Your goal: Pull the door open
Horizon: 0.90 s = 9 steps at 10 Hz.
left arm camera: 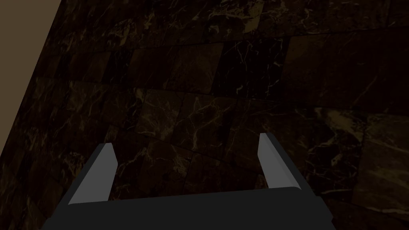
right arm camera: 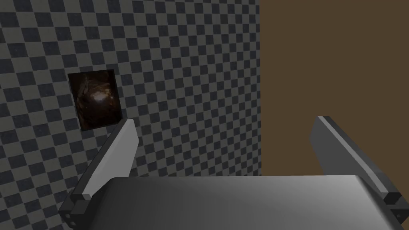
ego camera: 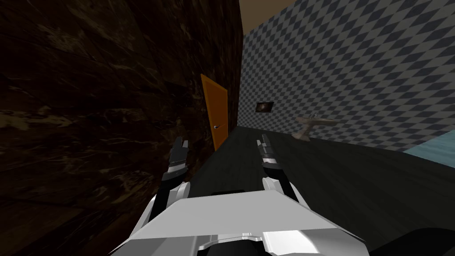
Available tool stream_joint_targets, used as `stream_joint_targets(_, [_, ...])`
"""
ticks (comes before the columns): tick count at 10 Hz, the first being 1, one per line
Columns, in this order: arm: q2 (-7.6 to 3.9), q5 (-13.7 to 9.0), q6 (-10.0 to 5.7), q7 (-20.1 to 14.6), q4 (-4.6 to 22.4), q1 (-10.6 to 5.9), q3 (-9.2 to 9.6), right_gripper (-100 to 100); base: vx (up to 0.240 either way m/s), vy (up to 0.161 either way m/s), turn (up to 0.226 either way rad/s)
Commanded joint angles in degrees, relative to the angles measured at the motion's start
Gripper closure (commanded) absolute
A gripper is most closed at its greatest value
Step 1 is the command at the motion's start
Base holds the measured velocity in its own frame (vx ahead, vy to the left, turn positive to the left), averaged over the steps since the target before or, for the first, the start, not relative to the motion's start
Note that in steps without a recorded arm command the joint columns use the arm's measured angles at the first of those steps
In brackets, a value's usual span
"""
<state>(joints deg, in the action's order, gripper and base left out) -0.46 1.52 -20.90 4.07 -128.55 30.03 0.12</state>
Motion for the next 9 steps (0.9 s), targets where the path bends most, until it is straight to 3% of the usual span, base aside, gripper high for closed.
stream_joint_targets(1, [-0.63, -0.2, -0.35, -0.1, 1.8, -0.86, 0.0, -100, 0.072, -0.011, 0.157])
stream_joint_targets(9, [-3.03, -1.3, -2.12, -0.7, 11.1, -5.22, 0.03, -100, 0.136, -0.037, 0.152])
